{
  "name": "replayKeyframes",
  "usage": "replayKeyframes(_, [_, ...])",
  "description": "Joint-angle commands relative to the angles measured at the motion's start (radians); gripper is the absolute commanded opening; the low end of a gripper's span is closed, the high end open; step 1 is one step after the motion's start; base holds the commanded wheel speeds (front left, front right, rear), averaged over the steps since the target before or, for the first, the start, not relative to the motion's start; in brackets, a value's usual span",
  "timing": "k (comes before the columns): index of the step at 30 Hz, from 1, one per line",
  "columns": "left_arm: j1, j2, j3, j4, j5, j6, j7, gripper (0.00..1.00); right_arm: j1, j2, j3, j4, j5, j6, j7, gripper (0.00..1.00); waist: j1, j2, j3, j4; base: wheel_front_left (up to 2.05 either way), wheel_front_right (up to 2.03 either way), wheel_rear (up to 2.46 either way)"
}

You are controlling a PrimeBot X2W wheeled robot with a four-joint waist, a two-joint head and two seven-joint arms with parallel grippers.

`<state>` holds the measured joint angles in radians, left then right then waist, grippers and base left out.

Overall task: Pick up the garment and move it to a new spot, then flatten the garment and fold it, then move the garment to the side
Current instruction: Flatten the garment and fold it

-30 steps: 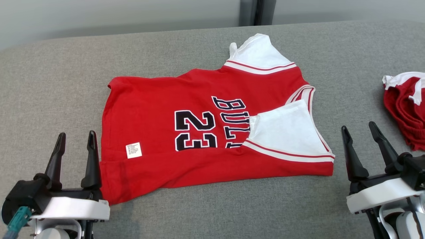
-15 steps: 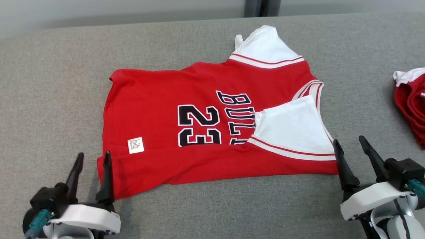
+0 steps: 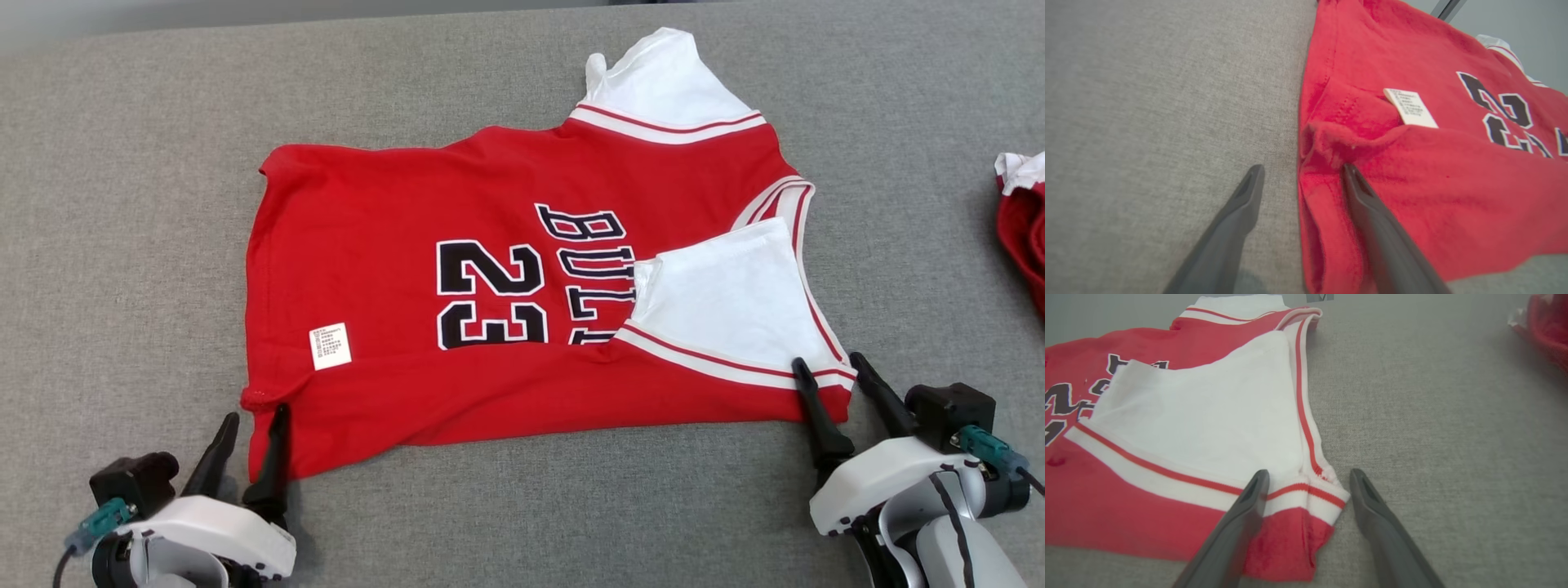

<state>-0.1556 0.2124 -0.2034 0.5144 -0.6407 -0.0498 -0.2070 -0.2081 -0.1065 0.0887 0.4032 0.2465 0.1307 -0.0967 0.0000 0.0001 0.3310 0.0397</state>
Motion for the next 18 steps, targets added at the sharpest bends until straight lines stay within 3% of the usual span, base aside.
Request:
replayKeyframes(1, [0.013,-0.023,-0.034,0.077,-0.021,-0.011,0.105,0.00,0.010,0.004,0.018,0.031,0.014,0.000,0.022,0.47,0.0000,-0.0001,-0.001,0.000,0.00,0.00,0.00])
replayKeyframes(2, [0.010,-0.023,-0.038,0.086,-0.025,-0.020,0.111,0.00,0.013,0.004,0.022,0.036,0.021,0.000,0.028,0.00,0.0000,-0.0001,-0.002,0.000,0.00,0.00,0.00])
replayKeyframes(8, [0.038,0.045,-0.025,0.051,-0.034,-0.034,0.116,0.00,0.089,-0.015,0.009,-0.054,0.075,-0.001,0.030,0.00,0.0000,-0.0001,-0.021,0.005,0.00,0.00,0.00])
replayKeyframes(18, [0.177,0.124,-0.001,-0.176,-0.049,0.038,0.207,0.00,0.316,0.009,-0.069,-0.315,0.071,-0.002,0.127,0.00,0.0000,-0.0001,-0.046,-0.002,0.00,0.00,0.00])
